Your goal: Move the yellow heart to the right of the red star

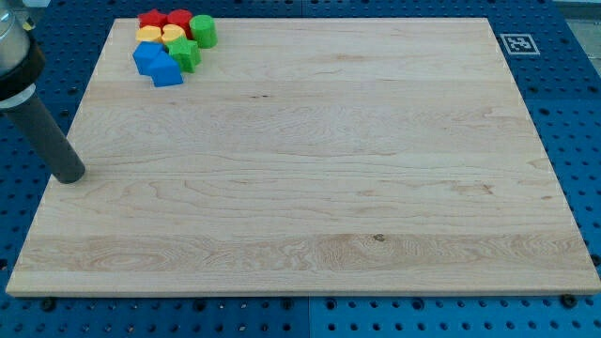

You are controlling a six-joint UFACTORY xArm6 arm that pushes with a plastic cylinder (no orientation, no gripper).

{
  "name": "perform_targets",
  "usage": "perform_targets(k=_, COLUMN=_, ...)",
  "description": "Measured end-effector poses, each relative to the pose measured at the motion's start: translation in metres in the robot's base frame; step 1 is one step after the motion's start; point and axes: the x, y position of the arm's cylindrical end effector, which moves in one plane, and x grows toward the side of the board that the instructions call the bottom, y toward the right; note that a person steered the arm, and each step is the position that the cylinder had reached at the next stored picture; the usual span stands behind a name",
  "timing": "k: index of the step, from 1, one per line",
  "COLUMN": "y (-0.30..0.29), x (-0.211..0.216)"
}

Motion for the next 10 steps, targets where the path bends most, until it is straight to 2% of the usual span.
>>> perform_targets(k=1, y=-0.031, x=-0.014)
perform_targets(k=2, y=-0.029, x=-0.084)
perform_targets(k=4, y=-0.030, x=-0.167)
perform_targets(k=5, y=-0.031, x=-0.171)
perform_targets(k=6, y=-0.031, x=-0.204)
perform_targets(k=7, y=-0.031, x=-0.282)
perform_targets(k=8, y=-0.026, x=-0.298)
perform_targets(k=9, y=0.034, x=-0.289)
perform_targets(k=10, y=0.106, x=-0.253)
